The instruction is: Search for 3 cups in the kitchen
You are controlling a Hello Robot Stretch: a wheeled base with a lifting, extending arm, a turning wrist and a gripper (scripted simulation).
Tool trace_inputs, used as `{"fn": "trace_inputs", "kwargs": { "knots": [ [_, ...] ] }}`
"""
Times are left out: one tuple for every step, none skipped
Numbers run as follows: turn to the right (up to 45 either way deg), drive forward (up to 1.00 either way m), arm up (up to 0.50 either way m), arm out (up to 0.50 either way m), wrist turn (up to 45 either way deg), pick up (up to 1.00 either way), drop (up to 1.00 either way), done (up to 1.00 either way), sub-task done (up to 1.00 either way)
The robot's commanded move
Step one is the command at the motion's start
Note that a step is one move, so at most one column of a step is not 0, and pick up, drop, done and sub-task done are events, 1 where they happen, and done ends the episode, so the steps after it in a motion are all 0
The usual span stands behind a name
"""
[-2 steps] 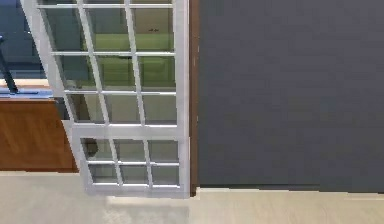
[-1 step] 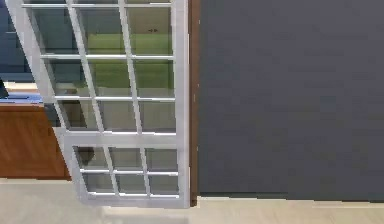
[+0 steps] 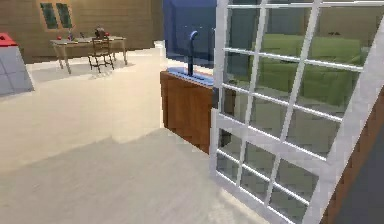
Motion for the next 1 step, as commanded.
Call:
{"fn": "trace_inputs", "kwargs": {
  "knots": [
    [-42.0, 0.0, 0.0, 0.0, 0.0, 0.0, 0.0, 0.0, 0.0]
  ]
}}
